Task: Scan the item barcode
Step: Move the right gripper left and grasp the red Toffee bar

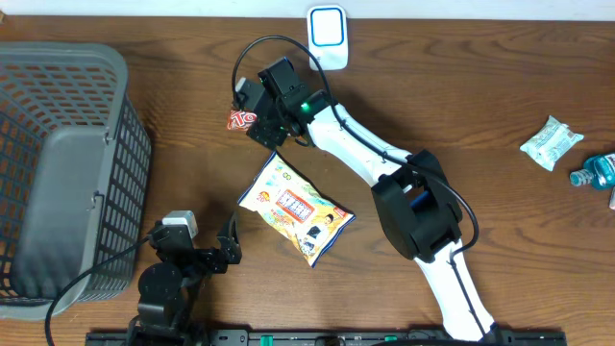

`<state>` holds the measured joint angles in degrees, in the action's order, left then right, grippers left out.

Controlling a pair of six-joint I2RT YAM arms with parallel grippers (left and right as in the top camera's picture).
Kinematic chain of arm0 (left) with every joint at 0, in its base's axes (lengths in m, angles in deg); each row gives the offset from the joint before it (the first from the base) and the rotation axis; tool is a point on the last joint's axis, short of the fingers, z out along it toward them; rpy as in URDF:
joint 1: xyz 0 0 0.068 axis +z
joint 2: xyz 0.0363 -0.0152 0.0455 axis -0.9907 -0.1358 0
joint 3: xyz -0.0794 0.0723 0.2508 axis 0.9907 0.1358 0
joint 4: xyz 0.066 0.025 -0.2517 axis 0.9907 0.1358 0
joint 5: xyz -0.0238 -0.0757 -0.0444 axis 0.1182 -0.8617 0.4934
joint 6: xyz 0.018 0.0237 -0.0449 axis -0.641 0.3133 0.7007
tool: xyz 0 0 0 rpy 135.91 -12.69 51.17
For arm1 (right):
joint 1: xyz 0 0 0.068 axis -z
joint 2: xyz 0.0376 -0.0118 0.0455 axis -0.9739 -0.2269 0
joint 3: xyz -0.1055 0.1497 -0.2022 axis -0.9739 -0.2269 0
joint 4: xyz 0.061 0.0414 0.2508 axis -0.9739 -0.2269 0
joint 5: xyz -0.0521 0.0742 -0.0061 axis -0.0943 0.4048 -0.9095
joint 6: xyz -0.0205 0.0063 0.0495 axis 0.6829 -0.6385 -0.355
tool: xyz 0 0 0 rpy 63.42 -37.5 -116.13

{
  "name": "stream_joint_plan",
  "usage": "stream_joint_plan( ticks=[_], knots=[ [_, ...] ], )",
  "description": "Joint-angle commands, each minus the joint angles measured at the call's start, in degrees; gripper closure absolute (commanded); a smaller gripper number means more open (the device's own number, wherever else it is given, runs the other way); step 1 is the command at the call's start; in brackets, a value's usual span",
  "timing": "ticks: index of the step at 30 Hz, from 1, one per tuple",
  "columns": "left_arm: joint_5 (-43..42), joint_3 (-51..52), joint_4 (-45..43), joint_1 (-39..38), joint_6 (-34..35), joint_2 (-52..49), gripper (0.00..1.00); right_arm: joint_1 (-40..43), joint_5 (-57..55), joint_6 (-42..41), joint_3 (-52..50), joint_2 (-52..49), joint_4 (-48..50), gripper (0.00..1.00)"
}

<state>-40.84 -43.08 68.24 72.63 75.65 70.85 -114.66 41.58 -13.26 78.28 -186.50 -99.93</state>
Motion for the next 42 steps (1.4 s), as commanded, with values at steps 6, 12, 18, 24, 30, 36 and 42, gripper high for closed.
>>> stream_joint_plan(
  ticks=[6,12,18,24,30,36,42],
  knots=[
    [0.31,0.90,0.96,-0.22,0.52,0.28,0.02,0.35,-1.16,0.00,0.17,-4.96,-3.41,0.51],
    [0.28,0.90,0.96,-0.22,0.52,0.28,0.02,0.76,-7.10,-5.29,0.22,-4.46,-4.55,0.85],
    [0.31,0.90,0.96,-0.22,0.52,0.28,0.02,5.03,-11.02,-13.27,0.44,0.33,-16.04,0.99],
    [0.31,0.90,0.96,-0.22,0.52,0.28,0.02,13.70,6.88,-14.51,0.44,7.34,-30.32,0.99],
    [0.31,0.90,0.96,-0.22,0.52,0.28,0.02,25.57,35.39,-12.81,0.17,8.17,-39.08,0.99],
    [0.31,0.90,0.96,-0.22,0.52,0.28,0.02,30.67,49.46,-4.72,-0.17,7.04,-44.39,0.98],
    [0.31,0.90,0.96,-0.22,0.52,0.28,0.02,31.17,57.77,3.74,-0.22,6.99,-54.62,0.99]
  ],
)
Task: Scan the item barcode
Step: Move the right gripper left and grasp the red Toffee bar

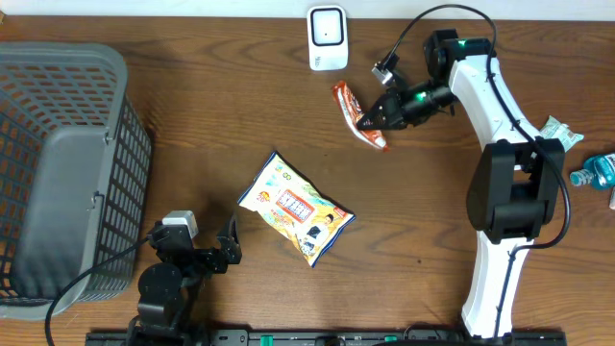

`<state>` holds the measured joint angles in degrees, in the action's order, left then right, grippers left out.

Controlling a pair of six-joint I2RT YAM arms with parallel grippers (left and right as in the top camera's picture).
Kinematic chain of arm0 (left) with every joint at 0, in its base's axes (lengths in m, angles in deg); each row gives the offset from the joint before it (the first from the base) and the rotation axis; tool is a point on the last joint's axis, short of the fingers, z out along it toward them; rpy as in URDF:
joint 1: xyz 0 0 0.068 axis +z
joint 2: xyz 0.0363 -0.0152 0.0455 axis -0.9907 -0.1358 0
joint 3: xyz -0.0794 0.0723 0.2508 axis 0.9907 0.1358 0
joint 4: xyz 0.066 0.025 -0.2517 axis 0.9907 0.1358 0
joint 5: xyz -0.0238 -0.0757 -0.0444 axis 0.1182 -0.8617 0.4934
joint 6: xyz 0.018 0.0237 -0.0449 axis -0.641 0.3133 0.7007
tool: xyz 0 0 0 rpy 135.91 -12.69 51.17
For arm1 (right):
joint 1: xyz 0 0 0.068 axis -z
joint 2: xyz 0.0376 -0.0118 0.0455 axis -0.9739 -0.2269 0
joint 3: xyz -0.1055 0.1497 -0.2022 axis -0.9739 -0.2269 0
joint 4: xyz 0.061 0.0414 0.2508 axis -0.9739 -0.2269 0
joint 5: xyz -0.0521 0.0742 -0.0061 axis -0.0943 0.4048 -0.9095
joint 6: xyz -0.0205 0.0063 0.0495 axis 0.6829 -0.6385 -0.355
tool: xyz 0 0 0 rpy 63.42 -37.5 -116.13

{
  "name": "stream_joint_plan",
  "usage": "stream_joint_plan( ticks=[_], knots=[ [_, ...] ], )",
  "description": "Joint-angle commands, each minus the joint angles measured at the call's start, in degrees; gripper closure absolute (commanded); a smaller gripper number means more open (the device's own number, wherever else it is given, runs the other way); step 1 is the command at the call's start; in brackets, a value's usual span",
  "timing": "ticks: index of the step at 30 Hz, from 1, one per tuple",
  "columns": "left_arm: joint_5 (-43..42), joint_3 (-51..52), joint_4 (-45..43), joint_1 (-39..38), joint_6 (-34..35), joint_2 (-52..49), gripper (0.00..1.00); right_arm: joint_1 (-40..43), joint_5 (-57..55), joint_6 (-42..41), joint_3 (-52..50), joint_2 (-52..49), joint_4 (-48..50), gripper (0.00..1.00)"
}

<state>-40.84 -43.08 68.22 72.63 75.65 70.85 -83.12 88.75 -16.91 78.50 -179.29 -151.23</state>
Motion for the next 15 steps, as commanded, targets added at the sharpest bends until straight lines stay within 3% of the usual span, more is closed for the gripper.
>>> stream_joint_plan(
  ticks=[1,3,7,11,15],
  knots=[
    [0.28,0.90,0.98,-0.22,0.52,0.28,0.02,-0.39,12.63,9.44,-0.44,-0.22,-5.03,0.99],
    [0.31,0.90,0.98,-0.22,0.52,0.28,0.02,-0.39,17.62,14.49,-0.44,-0.22,-9.68,0.99],
    [0.31,0.90,0.98,-0.22,0.52,0.28,0.02,-0.42,21.38,16.41,-0.44,-0.22,-19.52,0.99],
    [0.31,0.90,0.98,-0.22,0.52,0.28,0.02,-1.36,22.67,5.51,-0.92,-0.13,-19.45,0.99],
    [0.31,0.90,0.98,-0.22,0.52,0.28,0.02,-2.38,25.75,5.88,-0.98,-0.13,-19.45,0.99]
  ],
)
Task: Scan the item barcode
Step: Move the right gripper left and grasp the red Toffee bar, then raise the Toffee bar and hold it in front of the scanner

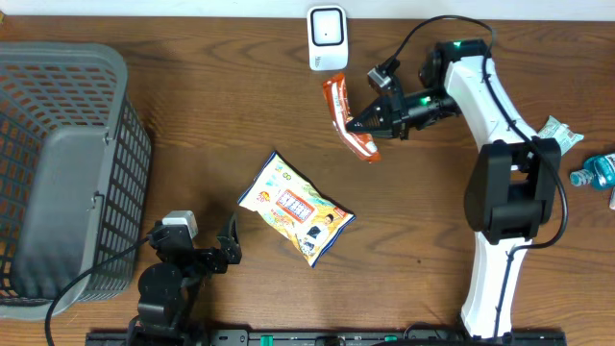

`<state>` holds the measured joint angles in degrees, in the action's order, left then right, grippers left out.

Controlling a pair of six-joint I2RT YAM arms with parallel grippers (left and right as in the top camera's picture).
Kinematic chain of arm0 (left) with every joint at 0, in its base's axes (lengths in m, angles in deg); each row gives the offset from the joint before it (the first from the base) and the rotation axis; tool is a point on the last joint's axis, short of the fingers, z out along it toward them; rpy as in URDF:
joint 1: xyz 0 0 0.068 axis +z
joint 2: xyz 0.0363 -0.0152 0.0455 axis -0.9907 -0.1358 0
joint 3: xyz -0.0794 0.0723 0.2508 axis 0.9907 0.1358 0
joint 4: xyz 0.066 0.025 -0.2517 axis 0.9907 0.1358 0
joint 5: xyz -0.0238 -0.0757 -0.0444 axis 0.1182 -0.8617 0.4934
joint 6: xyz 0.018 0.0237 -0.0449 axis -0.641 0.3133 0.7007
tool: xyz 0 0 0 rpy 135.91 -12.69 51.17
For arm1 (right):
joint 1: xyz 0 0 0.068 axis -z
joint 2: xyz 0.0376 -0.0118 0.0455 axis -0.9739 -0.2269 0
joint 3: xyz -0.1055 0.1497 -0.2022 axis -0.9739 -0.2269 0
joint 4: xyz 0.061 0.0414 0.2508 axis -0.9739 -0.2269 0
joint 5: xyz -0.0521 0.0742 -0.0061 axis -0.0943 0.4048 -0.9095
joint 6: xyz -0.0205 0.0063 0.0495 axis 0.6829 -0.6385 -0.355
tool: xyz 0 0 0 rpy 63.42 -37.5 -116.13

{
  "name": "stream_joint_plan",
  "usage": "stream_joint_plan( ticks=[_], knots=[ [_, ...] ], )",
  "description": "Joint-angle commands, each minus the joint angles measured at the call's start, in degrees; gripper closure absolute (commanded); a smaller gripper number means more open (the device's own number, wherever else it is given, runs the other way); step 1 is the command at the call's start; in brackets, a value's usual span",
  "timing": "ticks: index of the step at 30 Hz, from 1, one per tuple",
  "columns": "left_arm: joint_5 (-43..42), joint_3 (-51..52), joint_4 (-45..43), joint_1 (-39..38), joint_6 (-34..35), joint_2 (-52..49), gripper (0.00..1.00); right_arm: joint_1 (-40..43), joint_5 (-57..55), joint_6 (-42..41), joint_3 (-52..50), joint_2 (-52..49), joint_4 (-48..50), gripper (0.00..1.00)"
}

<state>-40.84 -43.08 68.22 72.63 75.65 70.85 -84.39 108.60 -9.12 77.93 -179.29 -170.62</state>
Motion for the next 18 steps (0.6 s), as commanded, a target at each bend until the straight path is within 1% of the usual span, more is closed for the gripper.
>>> stream_joint_plan(
  ticks=[1,3,4,5,6,8,10,11,12,15,16,18],
  knots=[
    [0.31,0.90,0.98,-0.22,0.55,0.28,0.02,-1.07,5.88,-1.03,-0.42,-0.13,-0.04,0.99],
    [0.31,0.90,0.98,-0.22,0.52,0.28,0.02,-0.61,4.87,2.64,-0.42,-0.13,-0.02,0.99],
    [0.31,0.90,0.98,-0.22,0.52,0.28,0.02,-0.39,3.37,6.56,-0.42,-0.13,0.52,0.99],
    [0.31,0.90,0.98,-0.22,0.52,0.28,0.02,-0.39,1.31,10.05,-0.42,-0.13,1.60,0.99],
    [0.31,0.90,0.98,-0.22,0.52,0.28,0.02,-0.42,-2.67,11.85,-0.42,-0.13,3.54,0.98],
    [0.28,0.90,0.98,-0.22,0.52,0.28,0.02,-0.52,-9.62,8.76,-0.42,-0.13,7.45,0.98],
    [0.31,0.90,0.98,-0.22,0.52,0.28,0.02,-0.52,-13.35,3.45,-0.39,-0.11,11.98,0.99],
    [0.31,0.90,0.98,-0.22,0.52,0.28,0.02,-0.52,-14.71,-2.14,-0.39,-0.11,16.70,0.98],
    [0.28,0.90,0.98,-0.22,0.52,0.28,0.02,-0.52,-20.22,-12.17,-0.39,-0.11,24.76,0.99],
    [0.31,0.90,0.98,-0.22,0.52,0.28,0.02,-1.18,-41.59,-31.15,-0.37,0.09,36.22,0.99],
    [0.31,0.90,0.98,-0.22,0.52,0.28,0.02,-1.57,-47.82,-34.53,-0.20,0.09,38.29,0.98],
    [0.31,0.90,0.98,-0.22,0.52,0.28,0.02,-2.32,-51.76,-35.91,0.24,0.09,41.31,0.99]
  ],
)
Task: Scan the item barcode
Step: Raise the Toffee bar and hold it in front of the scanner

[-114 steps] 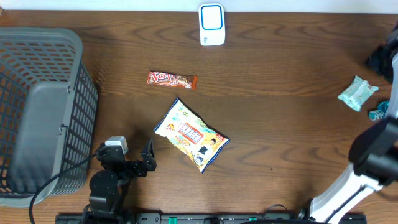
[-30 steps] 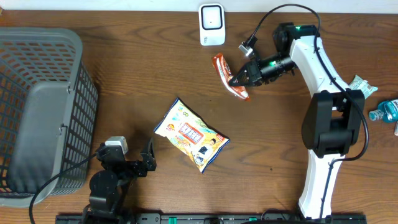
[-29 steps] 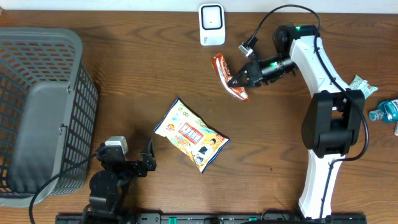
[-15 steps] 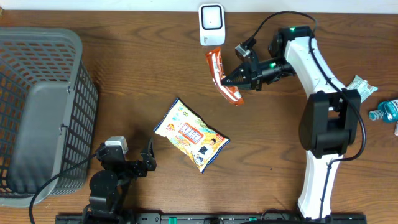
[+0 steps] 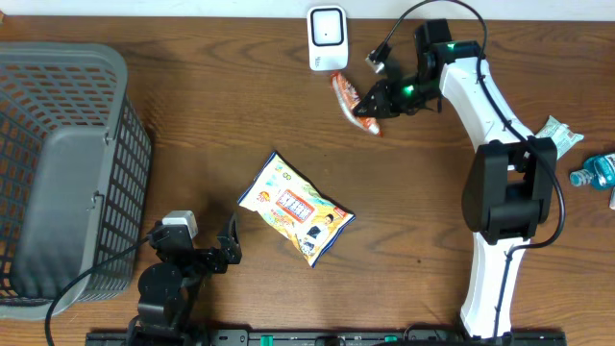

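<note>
A white barcode scanner [image 5: 327,37] stands at the table's back edge. My right gripper [image 5: 370,111] is shut on an orange-red snack packet [image 5: 350,99], holding it just below and to the right of the scanner, its upper end close to the scanner's base. My left gripper [image 5: 229,248] rests at the front left, its fingers slightly apart with nothing between them. A yellow-and-white chip bag [image 5: 294,209] lies flat in the middle of the table.
A grey mesh basket [image 5: 62,173] fills the left side. A pale green packet [image 5: 552,141] and a blue bottle [image 5: 596,173] lie at the right edge. The right arm [image 5: 500,192] stretches from the front edge to the back.
My right gripper has moved up and slightly right with the orange-red packet, bringing the packet's top end nearer the scanner's base. The left arm and the chip bag have not moved.
My right gripper was first at the left of the scanner, over a red packet near the chip bag's top. Then it held the packet to the right of the scanner, then lower beneath it, and now close under the scanner.
</note>
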`<state>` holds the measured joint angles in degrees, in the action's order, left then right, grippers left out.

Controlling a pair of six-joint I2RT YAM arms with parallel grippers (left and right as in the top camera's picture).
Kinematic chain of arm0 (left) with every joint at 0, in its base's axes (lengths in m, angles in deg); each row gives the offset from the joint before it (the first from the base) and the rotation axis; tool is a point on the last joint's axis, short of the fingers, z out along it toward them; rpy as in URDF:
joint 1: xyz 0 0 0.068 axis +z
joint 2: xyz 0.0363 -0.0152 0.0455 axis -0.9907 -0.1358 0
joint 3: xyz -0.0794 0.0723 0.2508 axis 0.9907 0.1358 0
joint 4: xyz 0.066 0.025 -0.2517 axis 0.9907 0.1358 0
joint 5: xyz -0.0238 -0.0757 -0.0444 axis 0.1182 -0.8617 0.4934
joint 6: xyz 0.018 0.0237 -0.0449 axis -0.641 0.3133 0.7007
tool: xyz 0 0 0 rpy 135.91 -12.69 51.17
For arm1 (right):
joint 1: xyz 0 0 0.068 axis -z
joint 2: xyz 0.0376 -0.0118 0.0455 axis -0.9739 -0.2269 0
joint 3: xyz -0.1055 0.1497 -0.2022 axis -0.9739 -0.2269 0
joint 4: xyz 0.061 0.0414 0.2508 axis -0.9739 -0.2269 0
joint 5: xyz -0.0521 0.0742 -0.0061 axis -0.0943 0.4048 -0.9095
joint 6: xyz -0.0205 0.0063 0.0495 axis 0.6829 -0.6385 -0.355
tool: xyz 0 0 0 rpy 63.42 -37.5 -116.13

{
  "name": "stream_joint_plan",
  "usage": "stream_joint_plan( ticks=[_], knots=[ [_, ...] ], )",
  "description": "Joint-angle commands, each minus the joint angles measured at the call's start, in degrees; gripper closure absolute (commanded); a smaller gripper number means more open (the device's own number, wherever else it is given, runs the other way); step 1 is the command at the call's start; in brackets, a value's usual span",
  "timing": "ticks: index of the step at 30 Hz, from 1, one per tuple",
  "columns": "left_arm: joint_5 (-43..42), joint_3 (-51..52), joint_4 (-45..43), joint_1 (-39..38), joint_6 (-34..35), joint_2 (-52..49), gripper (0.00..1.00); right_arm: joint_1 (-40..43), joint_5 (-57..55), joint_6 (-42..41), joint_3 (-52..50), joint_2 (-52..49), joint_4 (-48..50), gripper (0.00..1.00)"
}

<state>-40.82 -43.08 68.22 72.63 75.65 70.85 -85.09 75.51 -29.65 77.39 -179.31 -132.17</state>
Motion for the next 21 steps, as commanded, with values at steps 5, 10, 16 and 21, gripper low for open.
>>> stream_joint_plan(
  ticks=[5,10,16,21],
  knots=[
    [0.28,0.90,0.98,-0.22,0.52,0.28,0.02,-4.83,-23.82,-20.17,0.79,0.07,11.21,0.98],
    [0.28,0.90,0.98,-0.22,0.52,0.28,0.02,-11.13,-41.97,-21.35,0.79,-0.17,19.78,0.99],
    [0.28,0.90,0.98,-0.22,0.52,0.28,0.02,-13.97,-60.24,-20.83,0.81,-1.64,32.48,0.99],
    [0.28,0.90,0.98,-0.22,0.52,0.28,0.02,-14.05,-60.17,-20.65,1.14,-4.17,39.54,0.99]
  ],
)
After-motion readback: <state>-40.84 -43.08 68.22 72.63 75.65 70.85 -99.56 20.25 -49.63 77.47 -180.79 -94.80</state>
